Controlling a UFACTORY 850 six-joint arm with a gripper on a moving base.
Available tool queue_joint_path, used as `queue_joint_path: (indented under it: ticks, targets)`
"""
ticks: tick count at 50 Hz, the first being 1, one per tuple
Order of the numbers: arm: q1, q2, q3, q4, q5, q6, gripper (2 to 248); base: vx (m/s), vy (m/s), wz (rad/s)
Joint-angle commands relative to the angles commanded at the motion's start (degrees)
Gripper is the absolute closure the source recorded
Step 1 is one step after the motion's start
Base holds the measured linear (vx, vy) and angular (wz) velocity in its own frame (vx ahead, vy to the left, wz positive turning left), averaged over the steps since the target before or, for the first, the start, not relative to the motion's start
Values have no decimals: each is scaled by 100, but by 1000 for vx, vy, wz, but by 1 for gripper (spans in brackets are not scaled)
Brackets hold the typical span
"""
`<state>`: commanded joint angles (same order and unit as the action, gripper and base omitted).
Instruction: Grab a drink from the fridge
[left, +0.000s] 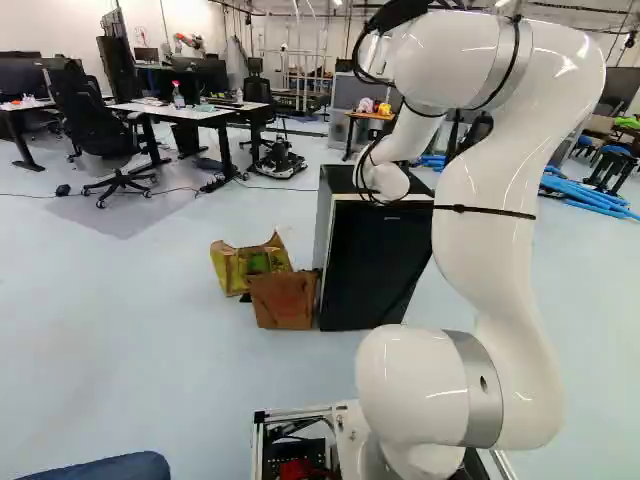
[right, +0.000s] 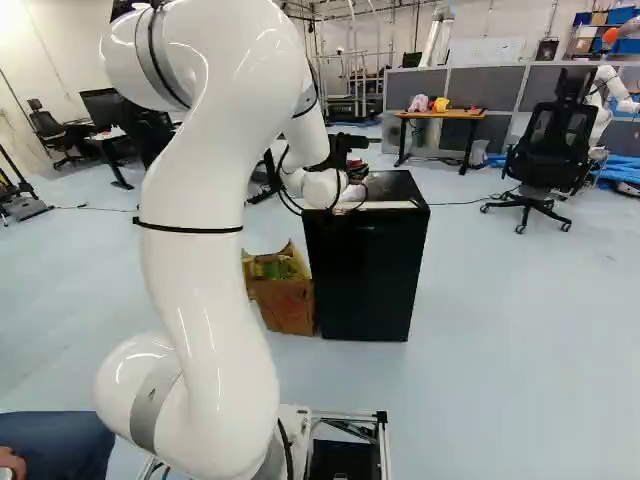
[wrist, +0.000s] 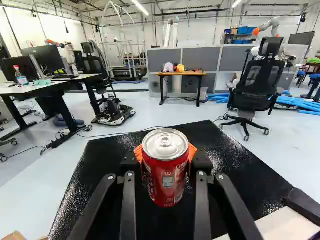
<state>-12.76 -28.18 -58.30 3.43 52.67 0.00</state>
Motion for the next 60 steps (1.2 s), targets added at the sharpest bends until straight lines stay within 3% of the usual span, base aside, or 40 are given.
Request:
queue_joint_path:
  ticks: [31, 60]
  targets:
    - [27, 94, 113, -7, -6, 0, 150, 0, 0, 0]
    - [176, 611, 737, -47, -37, 0, 150, 0, 0, 0]
